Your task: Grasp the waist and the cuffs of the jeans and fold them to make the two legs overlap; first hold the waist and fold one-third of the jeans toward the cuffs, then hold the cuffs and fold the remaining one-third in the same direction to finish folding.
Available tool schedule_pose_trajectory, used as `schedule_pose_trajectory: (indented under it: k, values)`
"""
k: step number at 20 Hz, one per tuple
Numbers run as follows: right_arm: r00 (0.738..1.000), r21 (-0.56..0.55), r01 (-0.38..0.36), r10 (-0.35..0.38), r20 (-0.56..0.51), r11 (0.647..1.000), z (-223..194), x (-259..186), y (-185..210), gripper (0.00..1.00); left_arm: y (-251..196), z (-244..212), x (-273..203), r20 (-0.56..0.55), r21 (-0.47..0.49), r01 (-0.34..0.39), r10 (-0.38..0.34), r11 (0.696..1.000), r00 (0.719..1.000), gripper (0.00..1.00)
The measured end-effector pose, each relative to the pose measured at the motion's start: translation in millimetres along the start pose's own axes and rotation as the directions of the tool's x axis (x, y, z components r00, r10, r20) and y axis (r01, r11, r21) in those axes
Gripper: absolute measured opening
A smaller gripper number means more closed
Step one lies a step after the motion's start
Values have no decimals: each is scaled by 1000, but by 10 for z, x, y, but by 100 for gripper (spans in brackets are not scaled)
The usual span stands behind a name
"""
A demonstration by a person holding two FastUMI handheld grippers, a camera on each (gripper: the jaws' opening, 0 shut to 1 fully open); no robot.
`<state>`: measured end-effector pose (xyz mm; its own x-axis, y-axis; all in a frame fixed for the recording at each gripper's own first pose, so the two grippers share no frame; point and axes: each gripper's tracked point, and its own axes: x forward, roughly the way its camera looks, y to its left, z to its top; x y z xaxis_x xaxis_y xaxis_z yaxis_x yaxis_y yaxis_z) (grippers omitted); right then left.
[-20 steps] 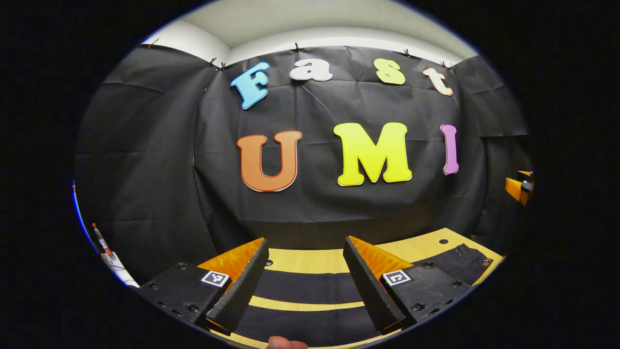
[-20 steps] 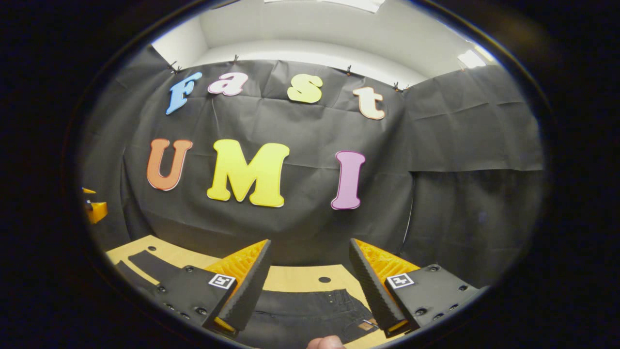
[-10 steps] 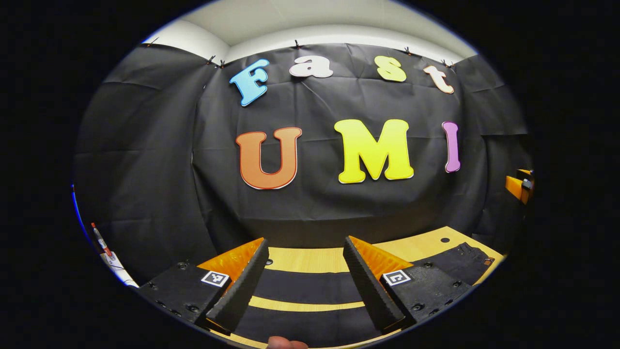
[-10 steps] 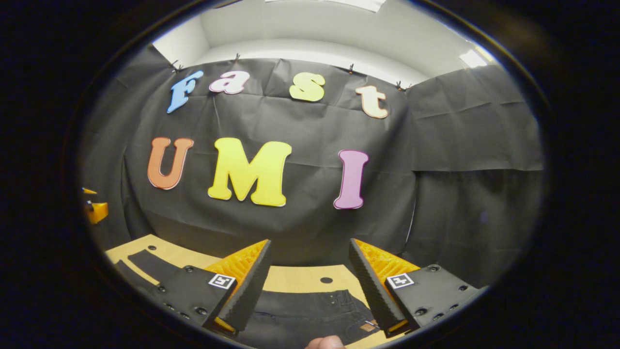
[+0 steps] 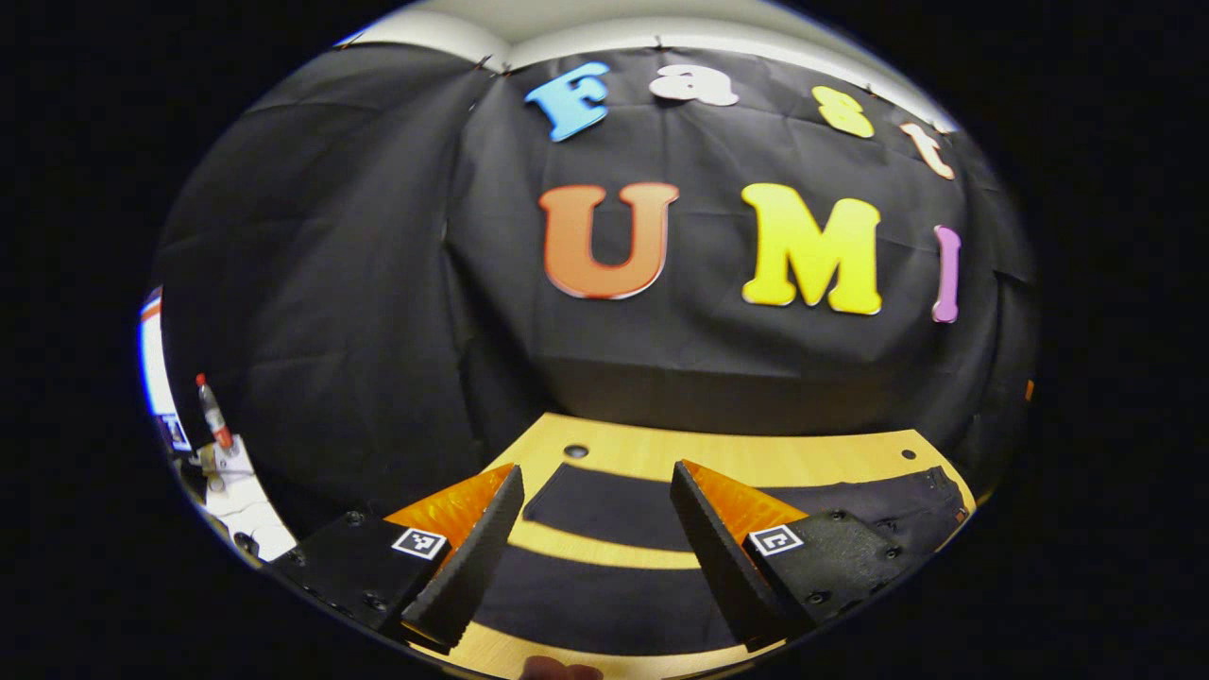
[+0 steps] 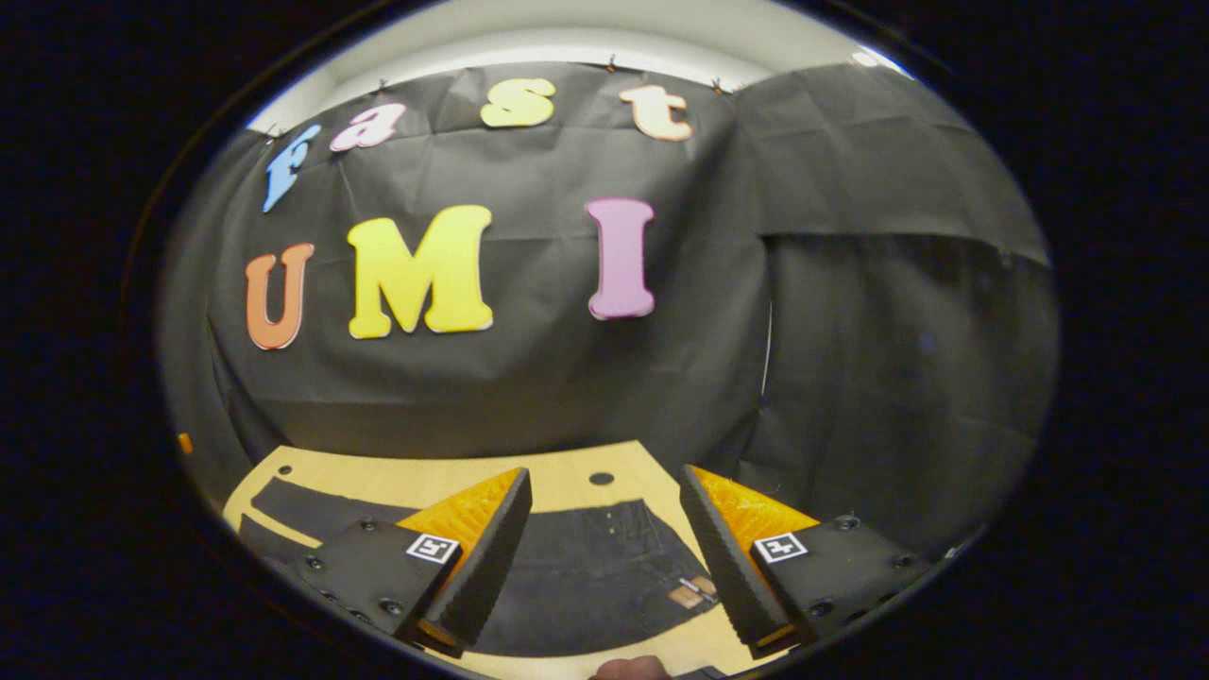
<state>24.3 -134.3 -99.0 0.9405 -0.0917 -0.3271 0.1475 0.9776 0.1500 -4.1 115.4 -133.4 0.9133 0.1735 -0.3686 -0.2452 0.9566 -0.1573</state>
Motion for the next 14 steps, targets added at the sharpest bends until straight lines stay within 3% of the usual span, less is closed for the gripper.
schedule_pose_trajectory:
  k: [2,4,5,6,8,9,10,11,12,14]
  values:
    - [992,115,22,-7,-128,993,-375,14,-344,97,253,-497,-34,-144,-156,-36,13,987,989,100]
    - [965,303,82,1,-262,949,-811,-25,-622,99,418,-1021,-94,-287,-330,-105,6,938,958,99]
    - [946,396,125,11,-324,910,-1064,-12,-748,100,436,-1281,-158,-361,-431,-152,-15,889,933,99]
    - [925,471,170,24,-378,865,-1288,-22,-870,94,498,-1512,-212,-416,-526,-210,-34,824,909,99]
    - [880,598,242,87,-467,764,-1733,-74,-975,93,534,-1850,-283,-466,-695,-308,-81,650,881,99]
    - [857,643,267,128,-499,718,-1916,-76,-974,98,566,-1917,-293,-467,-753,-335,-101,566,878,100]
    - [840,669,290,153,-520,684,-2064,-67,-978,92,581,-1948,-278,-462,-791,-353,-110,499,880,100]
    - [826,686,306,173,-536,660,-2176,-78,-960,98,608,-1965,-258,-459,-811,-365,-111,457,882,99]
    - [818,694,313,188,-544,648,-2258,-51,-953,98,641,-1971,-236,-458,-819,-372,-107,436,882,99]
    - [805,702,323,206,-556,634,-2349,34,-976,98,804,-2048,-87,-467,-814,-384,-99,435,879,99]
